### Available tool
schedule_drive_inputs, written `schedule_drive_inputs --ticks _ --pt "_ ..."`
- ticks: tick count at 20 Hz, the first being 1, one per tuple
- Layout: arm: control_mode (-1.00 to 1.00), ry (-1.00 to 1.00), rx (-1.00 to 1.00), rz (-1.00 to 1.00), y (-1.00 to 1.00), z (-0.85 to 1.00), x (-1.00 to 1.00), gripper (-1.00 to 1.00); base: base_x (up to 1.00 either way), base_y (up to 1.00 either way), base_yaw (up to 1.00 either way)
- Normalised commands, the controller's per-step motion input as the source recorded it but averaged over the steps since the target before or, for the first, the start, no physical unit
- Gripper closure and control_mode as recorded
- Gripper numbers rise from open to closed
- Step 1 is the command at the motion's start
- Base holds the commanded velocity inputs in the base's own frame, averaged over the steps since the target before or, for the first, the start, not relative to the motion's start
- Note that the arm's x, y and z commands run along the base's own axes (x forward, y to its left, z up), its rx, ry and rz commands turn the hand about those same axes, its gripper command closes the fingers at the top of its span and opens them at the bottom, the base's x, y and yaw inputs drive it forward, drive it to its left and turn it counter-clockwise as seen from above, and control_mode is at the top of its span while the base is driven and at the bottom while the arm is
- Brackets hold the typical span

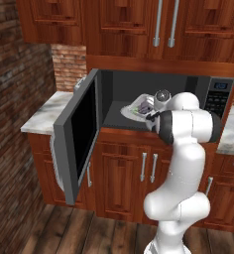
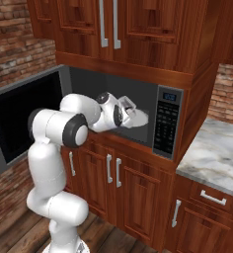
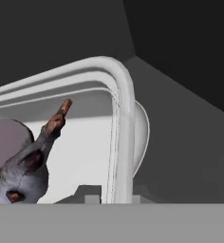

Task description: Place the tupperware containing the fish and eggplant meal in the microwave. Close the microwave door and press the start button to reheat the meal.

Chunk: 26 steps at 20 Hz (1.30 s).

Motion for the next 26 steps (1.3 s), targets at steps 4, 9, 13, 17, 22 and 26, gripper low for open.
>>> schedule_drive_inputs --ticks 4,9,13,17,22,26 --pt "-1.00 0.00 0.00 -0.06 -0.08 -0.01 0.41 1.00 0.00 0.00 0.00" --pt "-1.00 0.00 0.00 -0.05 -0.01 -0.06 0.41 1.00 0.00 0.00 0.00" --pt "-1.00 0.00 0.00 -0.04 0.00 -0.14 0.43 1.00 0.00 0.00 0.00" --pt "-1.00 0.00 0.00 -0.03 0.00 -0.23 0.15 -1.00 0.00 0.00 0.00" --pt "-1.00 0.00 -0.01 0.00 0.01 -0.05 -0.06 -1.00 0.00 0.00 0.00" --pt "-1.00 -0.04 -0.02 0.00 0.03 0.01 -0.48 -1.00 0.00 0.00 0.00"
